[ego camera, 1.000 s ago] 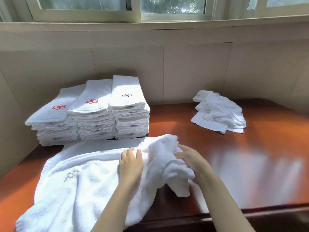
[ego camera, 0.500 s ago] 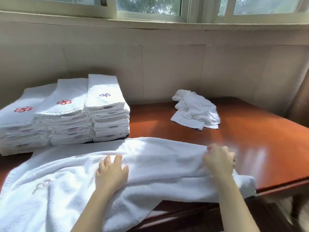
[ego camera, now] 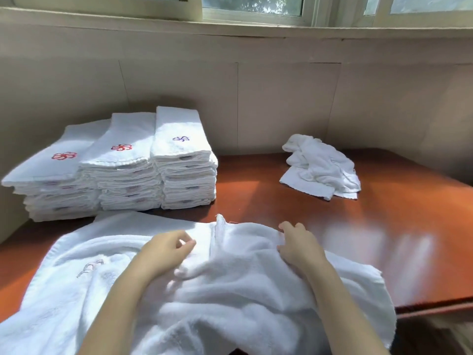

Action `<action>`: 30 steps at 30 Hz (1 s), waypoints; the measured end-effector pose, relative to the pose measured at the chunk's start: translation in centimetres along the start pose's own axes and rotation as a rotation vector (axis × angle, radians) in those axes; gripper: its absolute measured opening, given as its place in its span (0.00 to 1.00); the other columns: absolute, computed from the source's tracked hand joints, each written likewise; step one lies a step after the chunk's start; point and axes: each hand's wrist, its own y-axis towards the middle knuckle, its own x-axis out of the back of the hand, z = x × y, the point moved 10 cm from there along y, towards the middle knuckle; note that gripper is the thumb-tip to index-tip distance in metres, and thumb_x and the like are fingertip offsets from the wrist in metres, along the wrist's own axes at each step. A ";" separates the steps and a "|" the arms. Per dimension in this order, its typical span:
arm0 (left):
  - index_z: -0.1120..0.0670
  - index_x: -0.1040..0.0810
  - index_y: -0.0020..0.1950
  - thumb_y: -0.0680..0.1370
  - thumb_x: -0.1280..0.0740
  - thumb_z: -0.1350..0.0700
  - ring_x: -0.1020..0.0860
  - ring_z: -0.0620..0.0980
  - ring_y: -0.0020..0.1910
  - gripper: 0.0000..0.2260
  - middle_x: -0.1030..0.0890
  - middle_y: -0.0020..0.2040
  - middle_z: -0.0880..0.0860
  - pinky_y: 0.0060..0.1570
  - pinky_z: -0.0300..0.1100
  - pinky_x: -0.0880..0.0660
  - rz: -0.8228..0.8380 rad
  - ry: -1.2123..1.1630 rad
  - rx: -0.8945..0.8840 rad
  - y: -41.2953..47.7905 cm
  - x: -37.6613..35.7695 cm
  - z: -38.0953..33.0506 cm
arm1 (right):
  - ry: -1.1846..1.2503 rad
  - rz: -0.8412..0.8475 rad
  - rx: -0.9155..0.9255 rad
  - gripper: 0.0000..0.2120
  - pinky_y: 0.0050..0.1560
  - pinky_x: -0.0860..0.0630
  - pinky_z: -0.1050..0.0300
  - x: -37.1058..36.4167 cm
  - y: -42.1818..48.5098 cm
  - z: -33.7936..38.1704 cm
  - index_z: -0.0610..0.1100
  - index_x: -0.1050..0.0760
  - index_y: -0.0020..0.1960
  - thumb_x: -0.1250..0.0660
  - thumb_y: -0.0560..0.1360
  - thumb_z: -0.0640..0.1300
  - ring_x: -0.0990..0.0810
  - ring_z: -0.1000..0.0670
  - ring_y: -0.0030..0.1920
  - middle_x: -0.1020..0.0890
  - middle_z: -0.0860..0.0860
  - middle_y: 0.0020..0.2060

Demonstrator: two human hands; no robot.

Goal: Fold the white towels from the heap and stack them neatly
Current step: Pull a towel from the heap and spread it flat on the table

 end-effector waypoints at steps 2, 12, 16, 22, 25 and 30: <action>0.48 0.24 0.61 0.79 0.42 0.60 0.26 0.51 0.57 0.14 0.24 0.60 0.52 0.54 0.44 0.29 -0.153 0.081 0.086 1.9 2.9 3.2 | 0.059 0.038 0.054 0.29 0.59 0.30 0.51 -0.4 0.9 1.3 0.50 0.44 0.75 0.42 0.75 0.41 0.29 0.41 0.63 0.33 0.45 0.66; 0.48 0.33 0.67 0.74 0.34 0.53 0.22 0.49 0.48 0.21 0.22 0.59 0.51 0.46 0.43 0.25 0.265 0.281 0.363 3.7 7.2 17.1 | -0.185 -0.126 -0.022 0.10 0.46 0.28 0.54 4.0 6.1 1.1 0.42 0.27 0.54 0.41 0.74 0.36 0.22 0.42 0.53 0.22 0.45 0.53; 0.54 0.34 0.53 0.79 0.41 0.57 0.23 0.56 0.46 0.05 0.21 0.53 0.57 0.43 0.46 0.27 -0.060 0.475 0.307 5.3 10.4 15.4 | -0.048 -0.472 0.031 0.16 0.49 0.26 0.49 8.5 8.4 2.2 0.40 0.34 0.62 0.41 0.75 0.32 0.23 0.37 0.53 0.30 0.39 0.59; 0.60 0.55 0.77 0.82 0.46 0.53 0.26 0.60 0.61 0.28 0.26 0.64 0.63 0.58 0.49 0.29 -0.082 0.335 0.378 4.4 5.7 16.4 | -0.087 -0.104 0.041 0.32 0.71 0.46 0.38 0.9 9.0 2.6 0.54 0.54 0.77 0.44 0.78 0.44 0.42 0.39 0.73 0.53 0.43 0.76; 0.54 0.39 0.73 0.82 0.49 0.48 0.34 0.56 0.69 0.21 0.31 0.70 0.55 0.65 0.50 0.36 -0.182 0.384 0.323 2.2 4.8 16.6 | -0.106 -0.011 0.057 0.22 0.73 0.50 0.38 -3.6 7.0 2.5 0.52 0.46 0.75 0.55 0.81 0.46 0.48 0.40 0.75 0.47 0.47 0.77; 0.43 0.42 0.76 0.82 0.51 0.42 0.48 0.51 0.77 0.22 0.47 0.78 0.50 0.71 0.55 0.47 -0.106 0.335 0.355 -2.2 4.6 17.9 | -0.045 -0.081 0.068 0.20 0.72 0.48 0.40 -3.4 5.2 1.6 0.50 0.38 0.72 0.55 0.82 0.49 0.44 0.44 0.74 0.39 0.49 0.74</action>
